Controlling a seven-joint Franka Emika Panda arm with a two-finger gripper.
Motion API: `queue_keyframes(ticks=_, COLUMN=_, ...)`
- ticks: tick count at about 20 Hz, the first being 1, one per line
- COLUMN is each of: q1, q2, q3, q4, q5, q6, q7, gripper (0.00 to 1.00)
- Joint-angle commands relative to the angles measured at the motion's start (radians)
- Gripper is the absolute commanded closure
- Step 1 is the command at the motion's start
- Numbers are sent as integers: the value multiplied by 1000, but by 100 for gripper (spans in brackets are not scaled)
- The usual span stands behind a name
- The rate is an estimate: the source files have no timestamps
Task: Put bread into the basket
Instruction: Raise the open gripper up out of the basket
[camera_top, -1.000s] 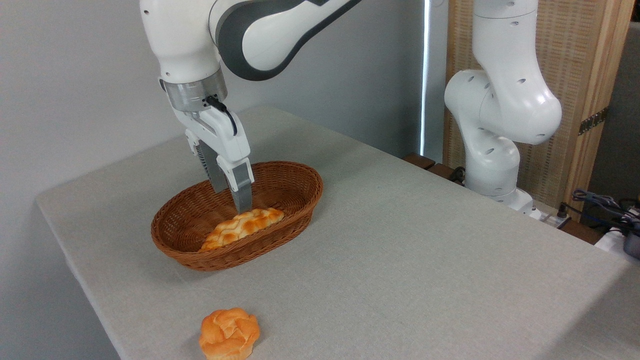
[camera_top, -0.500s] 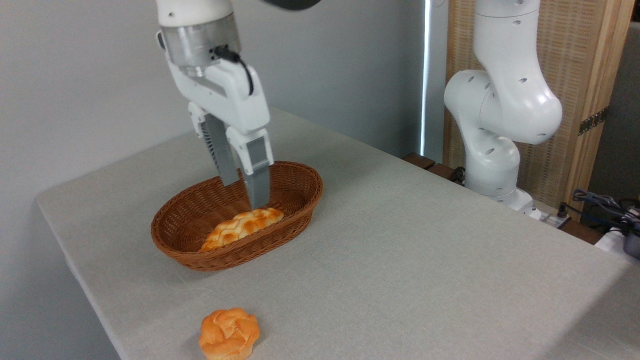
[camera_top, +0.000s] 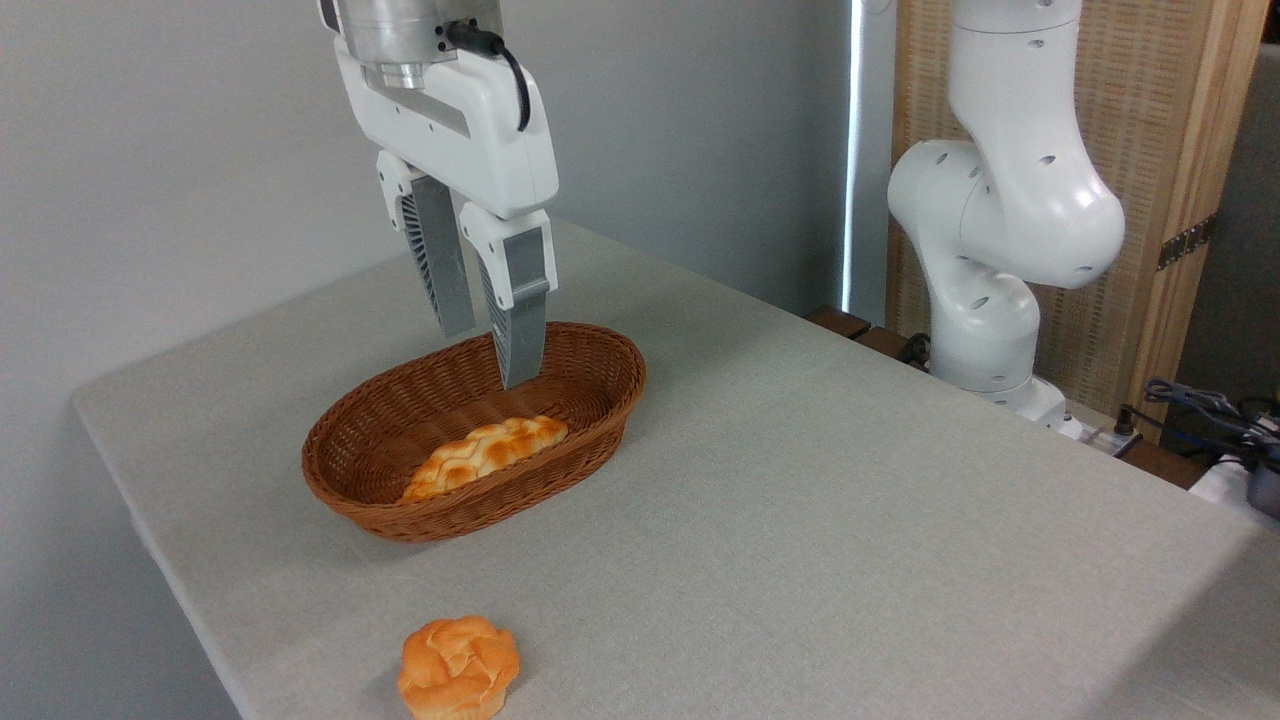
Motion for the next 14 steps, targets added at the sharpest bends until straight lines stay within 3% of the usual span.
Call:
queue_keyframes(ticks=1, q1=8, q2=-16, q3=2, q4=-16, q5=-20, q6=-10, q7=13, gripper=0)
queue_keyframes(ticks=5, q1=14, q2=-24, q3=-3, q4=-49, q5=-20, q6=25, q7=13, gripper=0)
queue_keyframes(ticks=7, q1=93, q2=-30, q3=-74, q4=-62, q5=-23, q6=36, q7=13, gripper=0)
queue_keyframes(ticks=8, q1=110, q2=-30, q3=-93, q4=-65, q5=-23, q6=39, q7=13, gripper=0)
queue_keyframes(ticks=14, q1=109, q2=-52, q3=-96, q4=-121, q5=-16, q6=42, q7=13, gripper=0)
